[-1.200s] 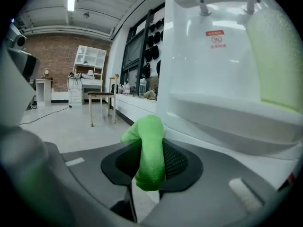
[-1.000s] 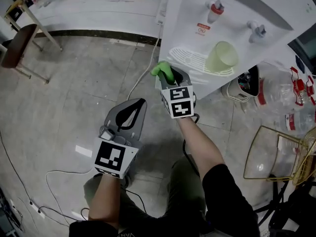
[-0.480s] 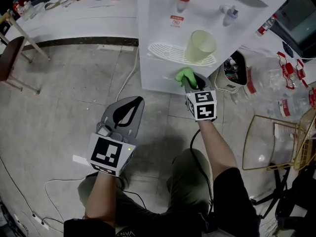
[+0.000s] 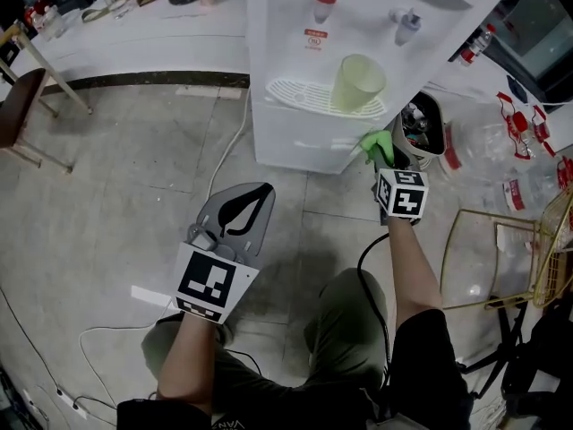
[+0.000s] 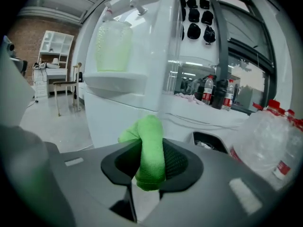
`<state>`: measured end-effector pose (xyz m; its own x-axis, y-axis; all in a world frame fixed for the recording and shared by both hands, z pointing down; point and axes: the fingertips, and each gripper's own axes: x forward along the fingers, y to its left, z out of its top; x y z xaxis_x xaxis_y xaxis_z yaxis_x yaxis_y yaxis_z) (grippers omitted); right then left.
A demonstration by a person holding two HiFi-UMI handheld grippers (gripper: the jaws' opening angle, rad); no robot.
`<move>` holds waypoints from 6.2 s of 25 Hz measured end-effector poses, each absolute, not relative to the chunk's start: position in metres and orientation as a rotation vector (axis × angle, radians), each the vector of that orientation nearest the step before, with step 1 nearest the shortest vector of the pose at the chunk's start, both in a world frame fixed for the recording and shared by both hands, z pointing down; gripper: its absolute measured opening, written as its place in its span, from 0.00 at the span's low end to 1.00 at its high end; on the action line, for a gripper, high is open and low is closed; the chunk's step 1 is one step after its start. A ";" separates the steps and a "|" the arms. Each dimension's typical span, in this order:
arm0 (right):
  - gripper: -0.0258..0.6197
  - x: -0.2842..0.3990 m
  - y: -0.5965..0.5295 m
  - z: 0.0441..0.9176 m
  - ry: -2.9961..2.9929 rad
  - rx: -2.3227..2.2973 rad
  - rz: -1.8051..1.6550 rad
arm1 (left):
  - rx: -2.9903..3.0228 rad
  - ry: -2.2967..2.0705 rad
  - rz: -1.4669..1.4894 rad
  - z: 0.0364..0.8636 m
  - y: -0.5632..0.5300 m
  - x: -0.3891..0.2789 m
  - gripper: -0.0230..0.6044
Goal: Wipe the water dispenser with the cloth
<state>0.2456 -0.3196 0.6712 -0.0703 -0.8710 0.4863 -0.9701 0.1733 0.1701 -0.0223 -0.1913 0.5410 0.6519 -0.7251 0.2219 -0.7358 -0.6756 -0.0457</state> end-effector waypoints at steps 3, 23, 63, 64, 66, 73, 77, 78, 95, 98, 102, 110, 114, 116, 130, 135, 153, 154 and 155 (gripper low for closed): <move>0.22 0.244 -0.313 0.671 -1.976 1.732 0.244 | 2.824 -1.252 0.372 0.539 -0.185 -0.028 0.04; 0.22 -0.049 -0.357 0.716 -2.311 1.249 0.137 | 2.659 -1.437 0.450 0.542 -0.151 -0.085 0.04; 0.22 0.160 -0.308 0.755 -2.050 1.468 0.248 | 2.790 -1.245 0.526 0.558 -0.150 -0.021 0.04; 0.22 0.141 -0.310 0.757 -2.075 1.433 0.239 | 2.776 -1.252 0.526 0.559 -0.149 -0.026 0.04; 0.22 0.101 -0.315 0.763 -2.113 1.365 0.223 | 2.747 -1.270 0.520 0.560 -0.148 -0.037 0.04; 0.22 -0.023 -0.344 0.776 -2.204 1.220 0.193 | 2.676 -1.351 0.526 0.563 -0.146 -0.076 0.04; 0.22 -0.053 -0.361 0.788 -2.171 1.226 0.205 | 2.694 -1.336 0.504 0.557 -0.142 -0.081 0.04; 0.22 -0.055 -0.363 0.793 -2.160 1.238 0.224 | 2.705 -1.331 0.502 0.557 -0.141 -0.081 0.04; 0.22 0.136 -0.332 0.794 -1.976 1.449 0.315 | 2.802 -1.172 0.454 0.555 -0.149 -0.018 0.04; 0.22 0.182 -0.326 0.799 -1.903 1.519 0.358 | 2.779 -1.135 0.426 0.555 -0.149 -0.004 0.04; 0.22 0.234 -0.319 0.804 -1.789 1.638 0.410 | 2.790 -1.100 0.447 0.556 -0.145 0.008 0.04; 0.22 0.241 -0.298 0.828 -1.744 1.616 0.474 | 2.803 -1.119 0.504 0.558 -0.141 0.006 0.04; 0.22 0.189 -0.295 0.849 -1.817 1.469 0.447 | 2.771 -1.175 0.515 0.559 -0.141 -0.009 0.04; 0.22 0.155 -0.301 0.854 -1.865 1.401 0.426 | 2.729 -1.209 0.517 0.564 -0.142 -0.022 0.04; 0.22 -0.040 -0.345 0.869 -2.045 1.136 0.256 | 2.585 -1.418 0.502 0.567 -0.133 -0.104 0.04; 0.22 -0.033 -0.361 0.871 -1.990 1.187 0.273 | 2.597 -1.421 0.442 0.561 -0.131 -0.115 0.04; 0.22 0.217 -0.315 0.871 -1.686 1.517 0.464 | 2.665 -1.207 0.442 0.568 -0.151 -0.036 0.04; 0.22 0.229 -0.313 0.870 -1.669 1.544 0.479 | 2.670 -1.197 0.446 0.570 -0.152 -0.032 0.04; 0.22 0.240 -0.311 0.870 -1.654 1.567 0.492 | 2.675 -1.188 0.450 0.570 -0.153 -0.029 0.04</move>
